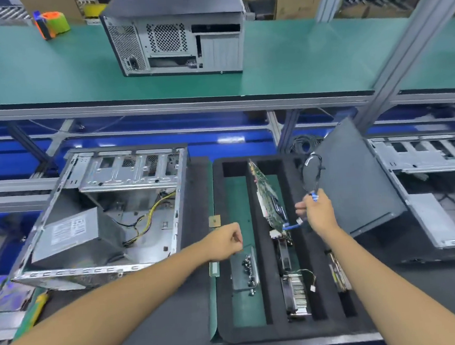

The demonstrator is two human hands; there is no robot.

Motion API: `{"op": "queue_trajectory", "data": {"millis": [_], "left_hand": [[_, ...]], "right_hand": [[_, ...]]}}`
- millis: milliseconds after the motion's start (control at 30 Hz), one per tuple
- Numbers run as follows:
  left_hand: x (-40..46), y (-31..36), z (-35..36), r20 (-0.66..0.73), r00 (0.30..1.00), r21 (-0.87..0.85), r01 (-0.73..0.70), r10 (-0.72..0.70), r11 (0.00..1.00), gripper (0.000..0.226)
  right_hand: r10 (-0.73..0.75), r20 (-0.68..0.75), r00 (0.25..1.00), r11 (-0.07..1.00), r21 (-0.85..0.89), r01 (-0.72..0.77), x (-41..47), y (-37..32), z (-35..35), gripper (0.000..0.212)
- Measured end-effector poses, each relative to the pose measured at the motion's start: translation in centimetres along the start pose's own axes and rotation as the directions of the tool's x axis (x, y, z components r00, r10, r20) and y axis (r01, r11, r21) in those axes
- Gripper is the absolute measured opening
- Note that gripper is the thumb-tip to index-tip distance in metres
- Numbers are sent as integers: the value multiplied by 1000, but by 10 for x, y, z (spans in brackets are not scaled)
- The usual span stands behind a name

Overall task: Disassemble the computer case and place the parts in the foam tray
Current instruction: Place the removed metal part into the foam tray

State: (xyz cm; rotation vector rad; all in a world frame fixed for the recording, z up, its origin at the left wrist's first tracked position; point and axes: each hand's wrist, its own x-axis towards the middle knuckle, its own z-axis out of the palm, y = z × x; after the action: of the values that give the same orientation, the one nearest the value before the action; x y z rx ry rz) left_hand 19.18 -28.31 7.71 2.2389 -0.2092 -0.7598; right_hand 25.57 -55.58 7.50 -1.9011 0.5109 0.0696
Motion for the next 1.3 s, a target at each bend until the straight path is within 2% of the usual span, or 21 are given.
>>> {"op": "queue_trajectory", "data": {"millis": [100, 200, 333, 400, 500, 567, 633, 767, 833, 933, 1033, 1100, 1200, 1300], "left_hand": [[0, 1, 20, -7, 999, -5, 39, -39, 999, 6], [0, 1, 29, -41, 995, -56, 90, -92, 994, 5], [2, -10, 33, -52, 991, -103, 121, -126, 987, 8], [5, -16, 31, -73, 984, -152, 149, -161, 977, 8], [13, -23, 26, -126, 971, -192, 178, -204, 965, 6], [16, -27, 23, -177, 959, -232, 179, -222, 956, 5], [19, -31, 21, -207, 948, -277, 181, -242, 944, 6], [20, -35, 18, -220, 938, -312, 191, -267, 931, 6], [19, -34, 17, -228, 938, -311, 183, -261, 932, 7], [19, -34, 19, -232, 939, -287, 182, -253, 940, 7], [18, -35, 25, -207, 947, -277, 184, -246, 943, 8], [15, -36, 29, -203, 954, -234, 174, -223, 957, 6], [4, -41, 36, -215, 972, -48, 85, -94, 995, 6], [-18, -55, 44, -178, 984, 167, -1, 31, 986, 12]], "right_hand": [[-4, 13, 1000, 995, -98, 5, -2, 20, -3, 6], [-32, 26, 999, 977, -209, 37, 0, 24, -1, 23], [-95, -14, 995, 959, -268, 88, 17, 8, 7, 32], [-136, -59, 989, 971, -204, 122, 25, -5, 11, 31], [-223, -80, 972, 974, 17, 225, 24, -28, 24, 31], [-263, -19, 965, 948, 180, 262, 16, -47, 40, 36], [-307, 65, 950, 926, 250, 282, 9, -60, 64, 36], [-341, 245, 907, 940, 88, 330, 0, -66, 111, 31], [-293, 296, 909, 953, 19, 301, 2, -60, 128, 39], [-165, 201, 966, 964, -175, 201, 4, -50, 146, 61], [-186, 254, 949, 900, -342, 268, -3, -46, 160, 72], [-216, 312, 925, 876, -357, 324, -8, -42, 165, 70], [-252, 357, 900, 886, -289, 363, -15, -32, 162, 57], [-257, 412, 874, 856, -322, 404, -22, -13, 155, 50]]}}
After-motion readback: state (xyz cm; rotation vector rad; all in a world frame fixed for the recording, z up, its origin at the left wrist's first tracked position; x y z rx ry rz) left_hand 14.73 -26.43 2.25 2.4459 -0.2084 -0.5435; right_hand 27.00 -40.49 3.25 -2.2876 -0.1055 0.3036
